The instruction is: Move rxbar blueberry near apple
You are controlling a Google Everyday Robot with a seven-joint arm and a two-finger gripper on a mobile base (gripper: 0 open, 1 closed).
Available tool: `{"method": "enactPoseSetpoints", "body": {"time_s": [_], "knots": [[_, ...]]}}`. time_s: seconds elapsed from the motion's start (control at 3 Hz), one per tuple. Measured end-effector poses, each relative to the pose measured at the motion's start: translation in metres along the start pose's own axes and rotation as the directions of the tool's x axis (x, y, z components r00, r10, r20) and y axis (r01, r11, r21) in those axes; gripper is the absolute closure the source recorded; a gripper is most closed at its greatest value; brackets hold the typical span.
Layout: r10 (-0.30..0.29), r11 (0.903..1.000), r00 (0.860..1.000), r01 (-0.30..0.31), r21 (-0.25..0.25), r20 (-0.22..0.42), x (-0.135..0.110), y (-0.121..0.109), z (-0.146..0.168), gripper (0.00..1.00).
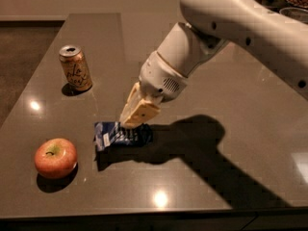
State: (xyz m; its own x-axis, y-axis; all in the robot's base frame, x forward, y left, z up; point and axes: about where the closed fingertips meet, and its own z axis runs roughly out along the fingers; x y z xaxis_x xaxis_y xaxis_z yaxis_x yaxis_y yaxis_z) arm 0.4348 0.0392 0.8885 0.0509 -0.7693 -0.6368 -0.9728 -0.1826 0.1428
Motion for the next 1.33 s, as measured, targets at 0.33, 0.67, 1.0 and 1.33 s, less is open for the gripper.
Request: {"method": "enactPoseSetpoints", "body": {"time_s": [0.33,0.67,1.0,1.33], "knots": [[-0.018,0.9998,1.0,0.018,-0.011,-0.009,-0.0062,0.0159,0.0153,0.63],[-0.021,0.9997,1.0,0.021,-0.012,-0.012,-0.0072,0.0175,0.0166,0.4],[-0.024,0.9997,1.0,0.024,-0.01,-0.013,-0.0087,0.0184,0.0169,0.17],[-0.027,0.9996,1.0,0.027,-0.009,-0.015,-0.0102,0.0193,0.0172,0.0]]}}
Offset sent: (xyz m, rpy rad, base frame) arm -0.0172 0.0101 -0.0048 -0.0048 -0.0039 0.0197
